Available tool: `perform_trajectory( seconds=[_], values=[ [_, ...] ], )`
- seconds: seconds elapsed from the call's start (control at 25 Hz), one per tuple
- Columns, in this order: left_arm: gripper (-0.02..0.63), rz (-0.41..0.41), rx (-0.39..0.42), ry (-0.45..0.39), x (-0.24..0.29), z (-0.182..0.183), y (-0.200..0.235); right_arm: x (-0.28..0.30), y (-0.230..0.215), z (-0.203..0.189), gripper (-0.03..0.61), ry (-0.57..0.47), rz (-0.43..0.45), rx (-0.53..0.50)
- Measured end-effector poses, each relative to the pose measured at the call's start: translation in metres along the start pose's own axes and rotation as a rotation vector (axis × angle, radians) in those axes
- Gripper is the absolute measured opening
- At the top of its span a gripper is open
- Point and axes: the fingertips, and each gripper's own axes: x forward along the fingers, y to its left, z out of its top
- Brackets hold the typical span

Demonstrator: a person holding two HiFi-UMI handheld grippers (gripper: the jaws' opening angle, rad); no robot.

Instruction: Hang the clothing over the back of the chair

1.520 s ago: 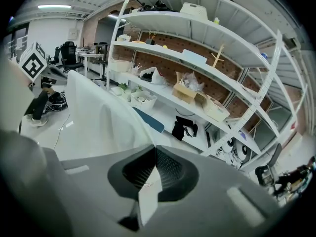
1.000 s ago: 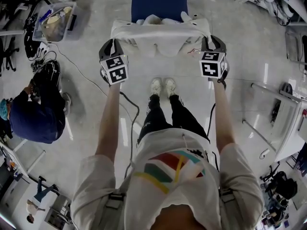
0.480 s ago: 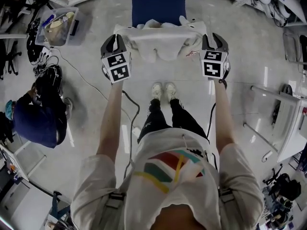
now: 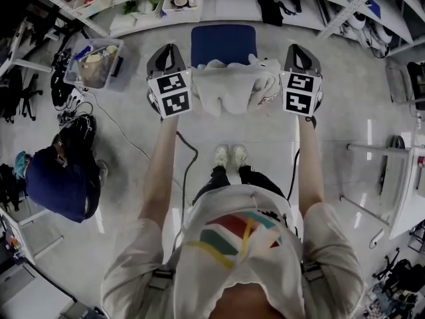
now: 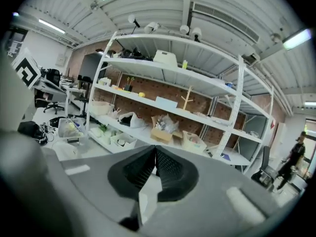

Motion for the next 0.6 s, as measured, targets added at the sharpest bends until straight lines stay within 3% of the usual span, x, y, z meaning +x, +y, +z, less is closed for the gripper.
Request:
perform_trajectory(
  seconds=[0.32,0.6],
  values=[
    [0.017,-0.033,0.010,-0.235,-0.054,0.104,-0.010,-0.056,-0.015,0.100,0.006,-0.221,-0.031,0.051],
    [0.017,-0.037,-0.023,-0.371,-0.111,0.143,-0.013,-0.119,0.003,0.140,0.006,-0.360,-0.016,0.043]
  ],
)
